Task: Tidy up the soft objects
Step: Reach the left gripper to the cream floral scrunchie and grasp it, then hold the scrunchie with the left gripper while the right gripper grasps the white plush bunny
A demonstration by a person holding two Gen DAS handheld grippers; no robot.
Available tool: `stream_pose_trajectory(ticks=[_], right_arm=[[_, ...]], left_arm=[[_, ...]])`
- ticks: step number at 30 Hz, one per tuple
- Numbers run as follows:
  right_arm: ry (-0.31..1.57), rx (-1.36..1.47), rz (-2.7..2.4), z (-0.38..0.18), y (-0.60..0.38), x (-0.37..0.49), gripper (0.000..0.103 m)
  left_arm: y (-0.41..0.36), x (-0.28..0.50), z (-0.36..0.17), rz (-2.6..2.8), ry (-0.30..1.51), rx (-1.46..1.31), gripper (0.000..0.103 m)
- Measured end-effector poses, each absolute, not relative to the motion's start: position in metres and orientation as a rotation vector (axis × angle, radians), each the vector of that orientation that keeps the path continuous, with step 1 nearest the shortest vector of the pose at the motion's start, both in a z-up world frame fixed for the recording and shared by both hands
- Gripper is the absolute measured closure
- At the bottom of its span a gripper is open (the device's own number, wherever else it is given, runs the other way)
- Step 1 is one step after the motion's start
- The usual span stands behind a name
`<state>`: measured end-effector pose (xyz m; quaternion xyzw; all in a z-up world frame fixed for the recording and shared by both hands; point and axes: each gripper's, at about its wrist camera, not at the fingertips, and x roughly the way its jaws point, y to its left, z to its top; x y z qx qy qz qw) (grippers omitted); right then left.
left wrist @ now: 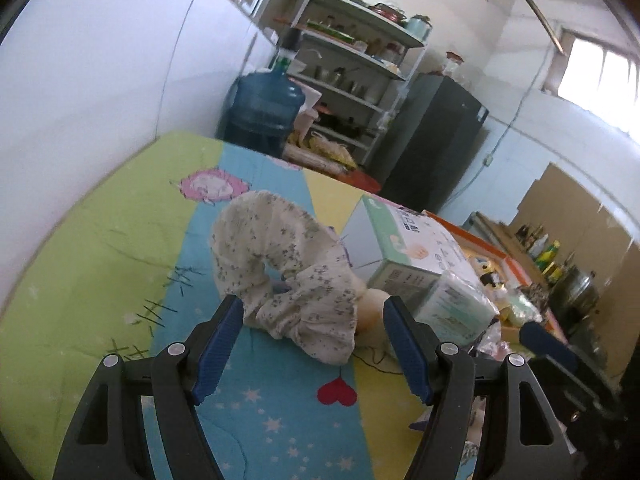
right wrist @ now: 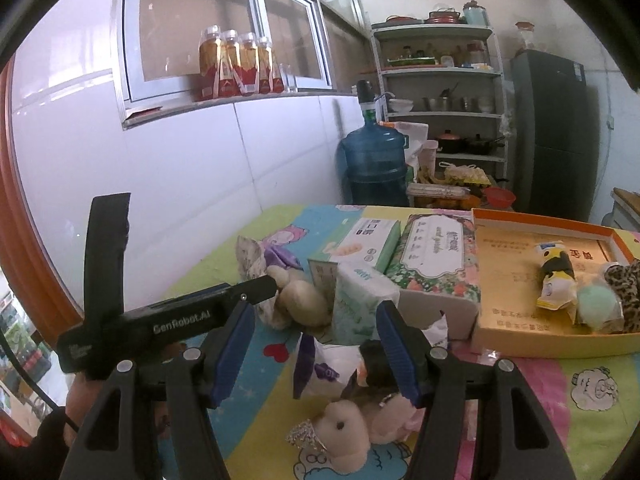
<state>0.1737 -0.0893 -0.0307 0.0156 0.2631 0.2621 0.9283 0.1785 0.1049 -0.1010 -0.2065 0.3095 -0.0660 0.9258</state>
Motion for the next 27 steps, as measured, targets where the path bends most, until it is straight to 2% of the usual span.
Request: stream_pose_trajectory(ticks=[1, 4, 6, 9, 14, 21, 27], right_arm=[[0.541, 0.027, 0.541, -0.032, -0.088, 0.175, 0.04], [0.55, 0.02, 0.553, -0.034, -0.083, 0.179, 0.04], [0.555, 0.019, 0.564, -0.035, -0.08, 0.182, 0.04], [0.564, 0.018, 0.581, -0.036, -0.073, 0.186, 0.04], [0.59, 0.011, 0.611, -0.038, -0.06, 0.195, 0.04], [0.65, -0.049, 0.634, -0.036, -0.03, 0.219, 0.04], [0.749, -0.114, 0.644, -0.05, -0.002, 0.236, 0.04]], left_arm=[[0.107, 0.179, -0.104, -0.146, 0.638, -0.448, 0.033], [0.113, 0.181, -0.112, -0.184, 0.65, -0.508, 0.054], [0.117, 0.182, -0.115, -0.212, 0.644, -0.537, 0.075], [0.116, 0.185, -0.114, -0.236, 0.643, -0.534, 0.086], [0.118, 0.181, -0.107, -0.236, 0.62, -0.497, 0.091], [0.132, 0.151, -0.079, -0.145, 0.5, -0.416, 0.092], [0.153, 0.138, -0.075, -0.077, 0.468, -0.401, 0.092]])
